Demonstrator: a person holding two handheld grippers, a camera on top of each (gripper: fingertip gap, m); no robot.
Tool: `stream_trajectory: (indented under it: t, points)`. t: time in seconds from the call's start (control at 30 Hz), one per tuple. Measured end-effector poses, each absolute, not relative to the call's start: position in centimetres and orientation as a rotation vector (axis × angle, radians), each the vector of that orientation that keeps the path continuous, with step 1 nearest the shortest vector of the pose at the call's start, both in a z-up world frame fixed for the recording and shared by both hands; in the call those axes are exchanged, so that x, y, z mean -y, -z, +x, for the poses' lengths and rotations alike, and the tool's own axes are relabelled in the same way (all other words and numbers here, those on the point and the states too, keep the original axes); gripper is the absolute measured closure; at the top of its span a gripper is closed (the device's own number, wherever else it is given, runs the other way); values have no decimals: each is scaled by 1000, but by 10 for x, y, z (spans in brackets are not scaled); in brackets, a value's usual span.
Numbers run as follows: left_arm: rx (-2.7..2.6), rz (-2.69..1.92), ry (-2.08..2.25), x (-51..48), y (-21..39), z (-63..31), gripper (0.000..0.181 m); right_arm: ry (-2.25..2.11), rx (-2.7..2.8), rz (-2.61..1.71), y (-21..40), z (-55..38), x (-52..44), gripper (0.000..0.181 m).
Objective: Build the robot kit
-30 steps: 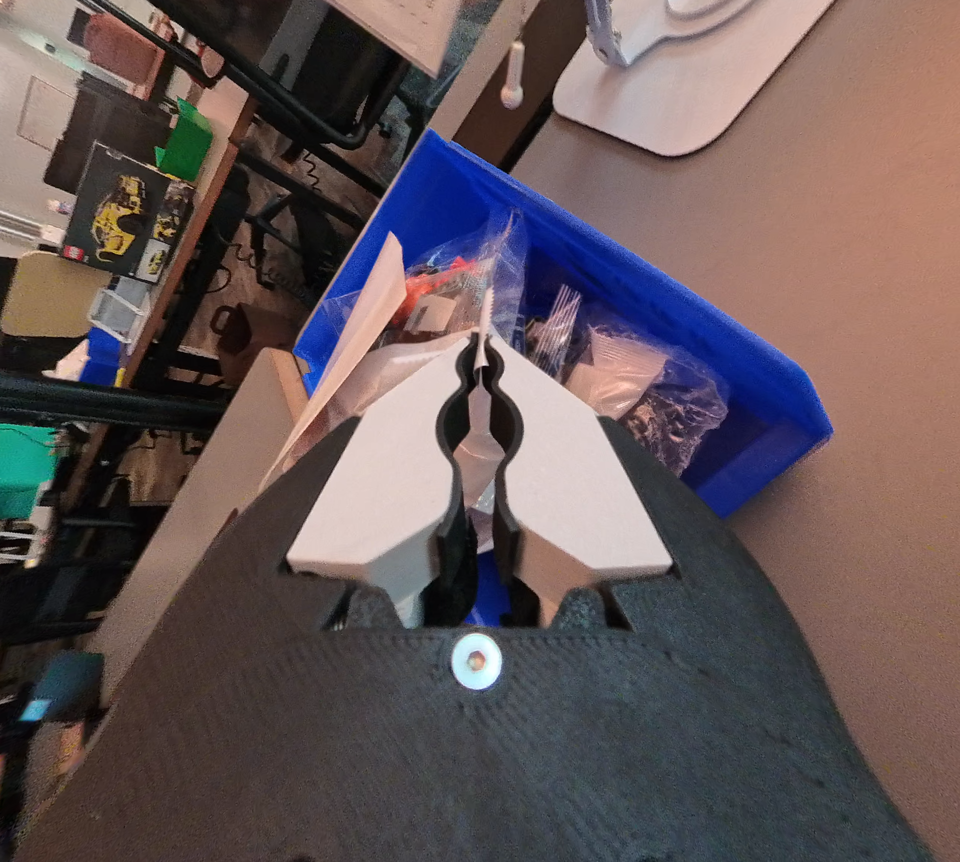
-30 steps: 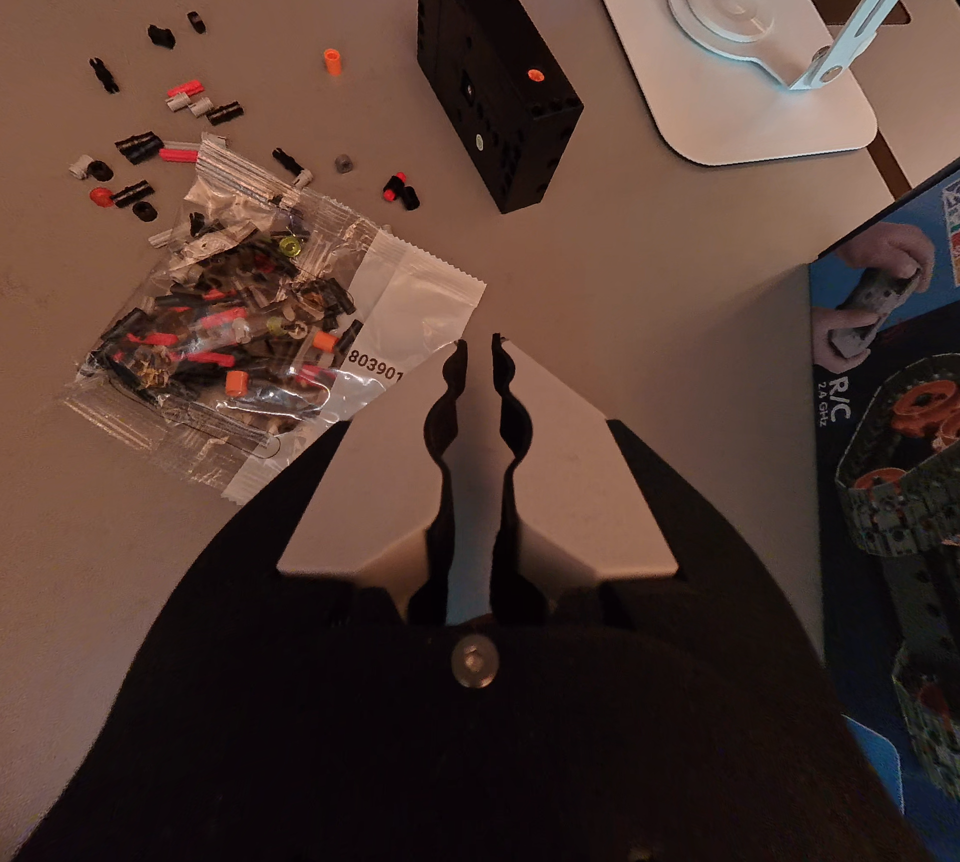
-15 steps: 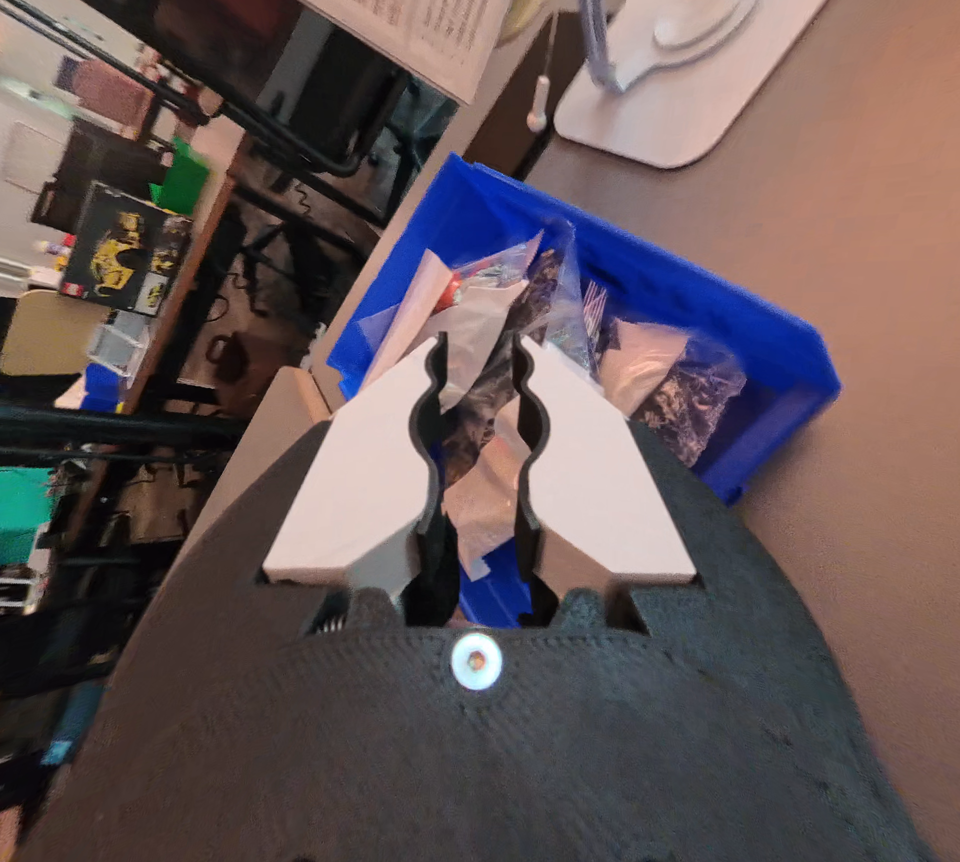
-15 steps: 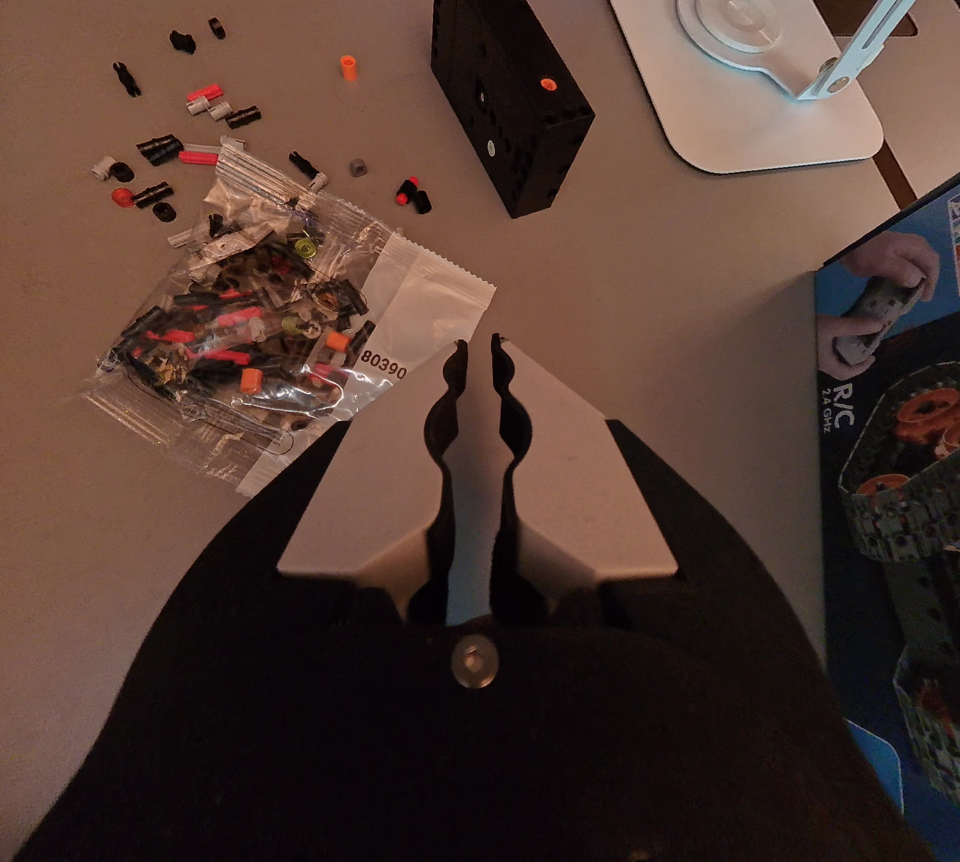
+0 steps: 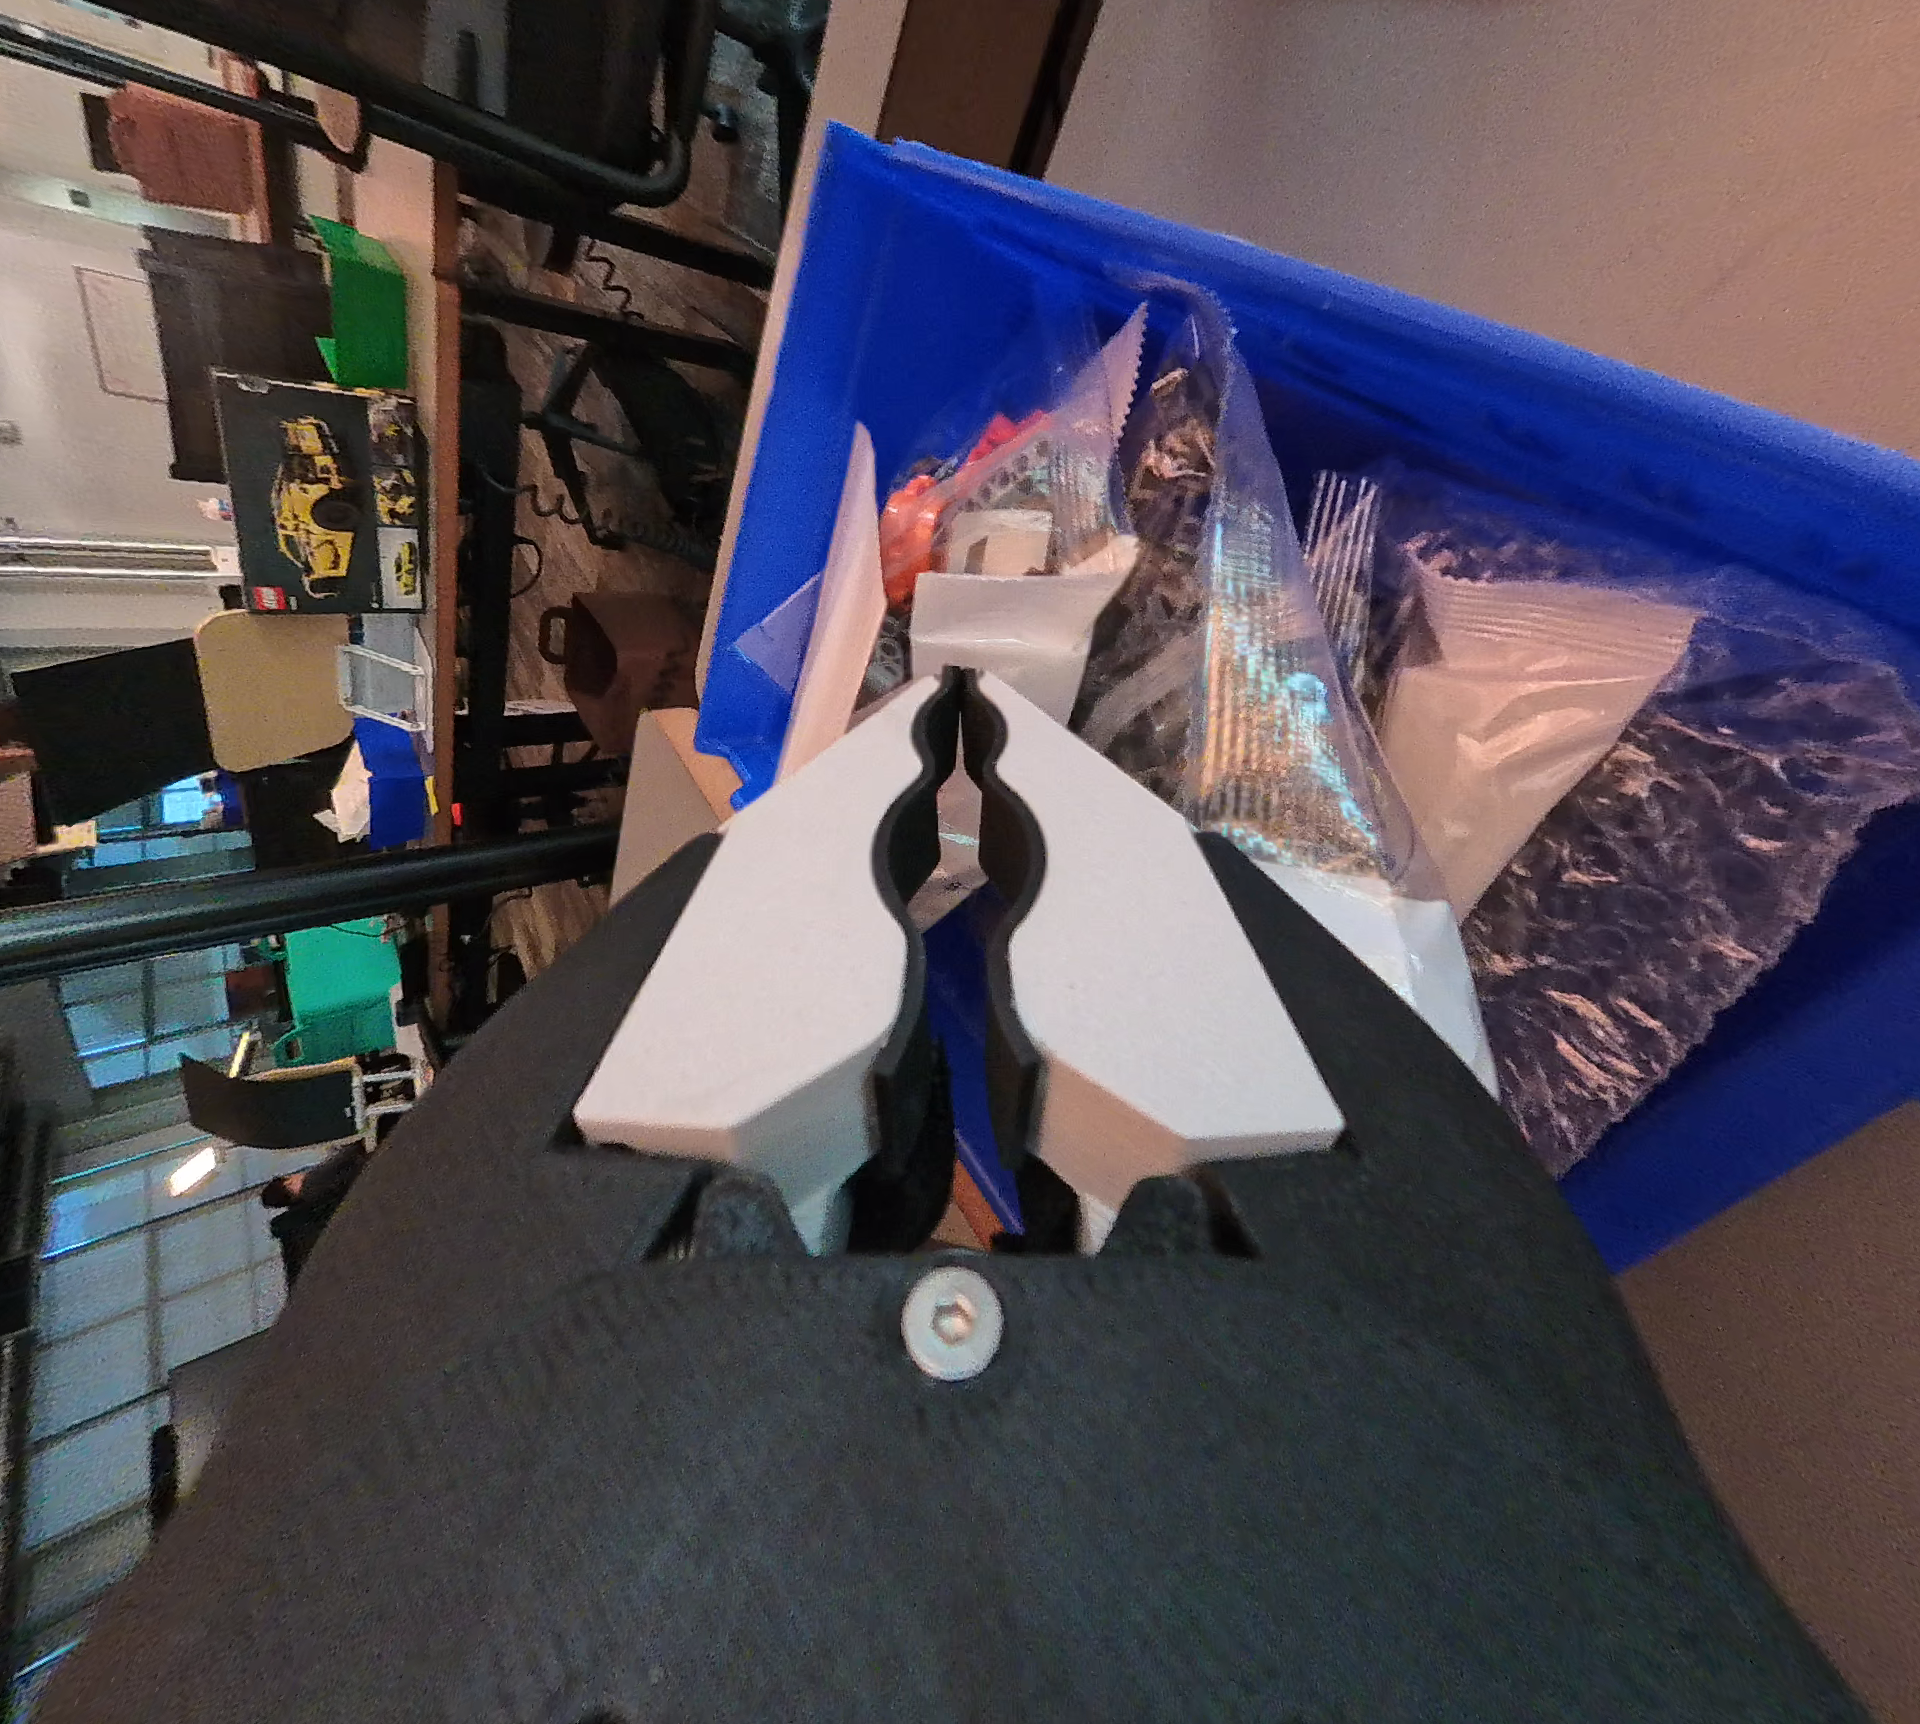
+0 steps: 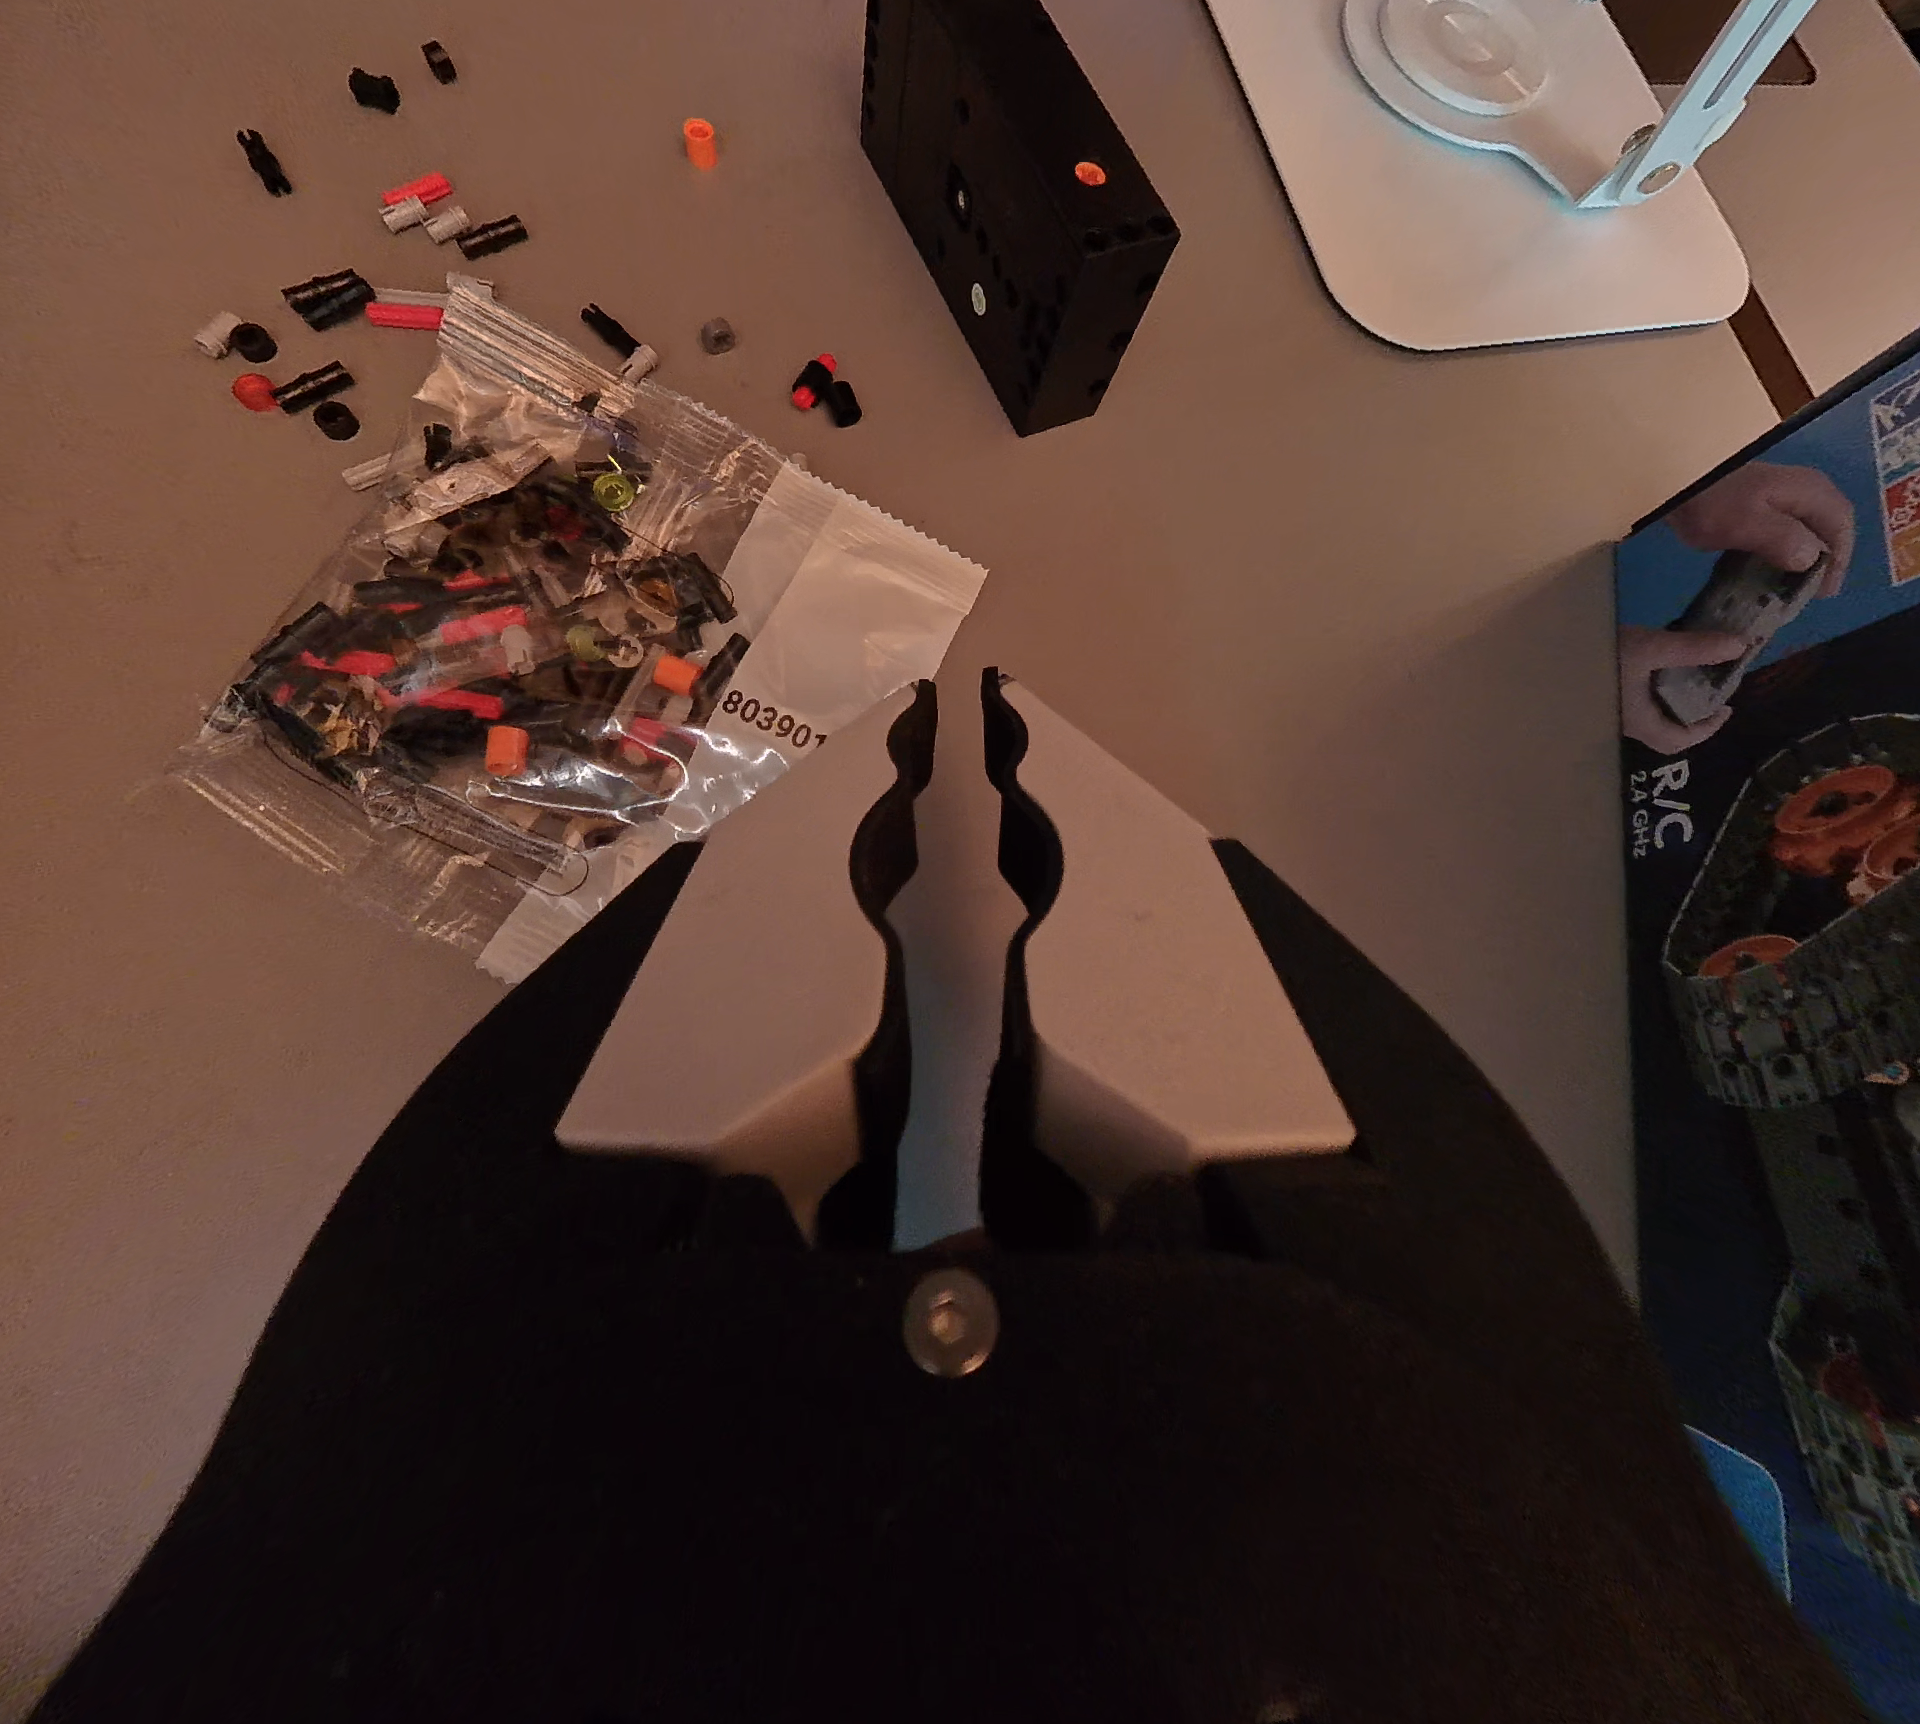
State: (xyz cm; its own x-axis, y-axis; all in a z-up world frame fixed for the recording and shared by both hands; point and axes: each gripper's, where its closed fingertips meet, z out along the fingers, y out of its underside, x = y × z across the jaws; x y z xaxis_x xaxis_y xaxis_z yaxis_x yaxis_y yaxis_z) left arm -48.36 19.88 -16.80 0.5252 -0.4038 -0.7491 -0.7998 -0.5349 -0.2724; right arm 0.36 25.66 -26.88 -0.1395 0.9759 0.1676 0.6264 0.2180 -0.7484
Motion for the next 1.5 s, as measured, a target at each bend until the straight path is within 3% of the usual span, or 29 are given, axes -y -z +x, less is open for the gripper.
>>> stream_trajectory:
  t: [0.07,0.13,0.27,0.33,0.4,0.9,1.5]
  points:
    - [-945,-2139,-758,-200,164,-476,178,-693,1851,-1481,269,4,-256,174]
    - [-964,-2214,-739,-197,170,-479,150,-694,1854,-1478,269,3,-255,175]
    - [-1021,-2288,-695,-203,181,-484,146,-694,1856,-1479,269,3,-255,174]
    - [-1032,-2301,-719,-208,184,-489,155,-695,1856,-1479,269,4,-254,175]
    - [-1032,-2285,-770,-211,182,-493,181,-693,1856,-1476,268,4,-254,174]
    - [-605,-1995,-632,-179,60,-502,181,-707,1843,-1452,259,1,-251,175]
    - [-436,-1892,-511,-156,-6,-484,181,-721,1828,-1421,249,0,-246,175]
